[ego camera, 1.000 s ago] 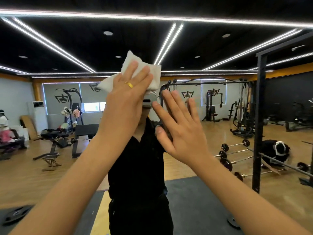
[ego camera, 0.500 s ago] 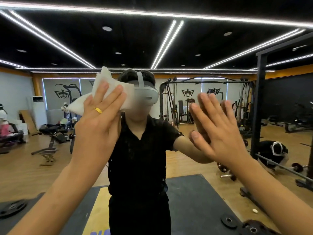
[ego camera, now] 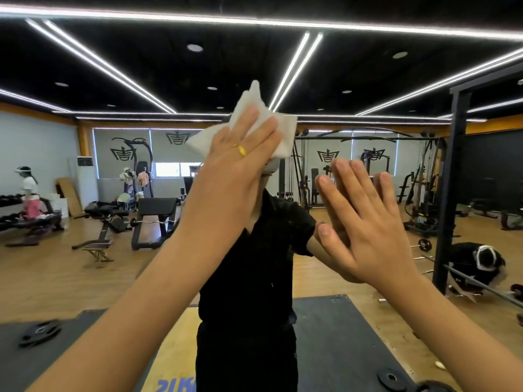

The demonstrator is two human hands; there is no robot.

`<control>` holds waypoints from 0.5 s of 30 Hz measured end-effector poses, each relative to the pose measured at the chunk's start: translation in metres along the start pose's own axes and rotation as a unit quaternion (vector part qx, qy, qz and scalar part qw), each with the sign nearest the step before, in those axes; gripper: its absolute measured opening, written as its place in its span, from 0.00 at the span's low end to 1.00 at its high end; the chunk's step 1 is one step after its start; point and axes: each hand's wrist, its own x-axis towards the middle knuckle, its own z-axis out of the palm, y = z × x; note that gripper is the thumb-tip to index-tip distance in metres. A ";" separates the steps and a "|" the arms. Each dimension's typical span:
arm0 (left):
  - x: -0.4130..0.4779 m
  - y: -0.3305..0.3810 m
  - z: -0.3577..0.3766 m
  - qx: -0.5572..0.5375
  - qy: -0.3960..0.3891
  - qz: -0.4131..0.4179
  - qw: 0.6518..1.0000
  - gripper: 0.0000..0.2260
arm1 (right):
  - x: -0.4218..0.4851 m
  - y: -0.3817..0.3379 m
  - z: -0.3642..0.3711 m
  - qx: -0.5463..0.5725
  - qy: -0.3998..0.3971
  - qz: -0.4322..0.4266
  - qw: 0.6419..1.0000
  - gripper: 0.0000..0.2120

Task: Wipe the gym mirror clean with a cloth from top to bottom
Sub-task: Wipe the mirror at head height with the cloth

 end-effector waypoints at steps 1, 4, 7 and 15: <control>-0.015 -0.003 -0.004 0.003 -0.010 -0.011 1.000 0.20 | 0.000 0.000 0.000 0.002 -0.001 0.001 1.000 0.31; -0.077 -0.009 -0.018 0.010 -0.024 -0.056 0.998 0.19 | 0.000 -0.002 0.001 0.004 -0.004 0.007 1.000 0.31; -0.109 -0.008 -0.018 0.014 -0.025 -0.064 0.998 0.18 | -0.001 -0.003 0.001 0.005 0.001 0.011 1.000 0.30; 0.005 0.004 0.010 -0.005 0.020 -0.023 1.000 0.20 | 0.000 -0.003 0.001 0.014 0.011 0.008 1.000 0.30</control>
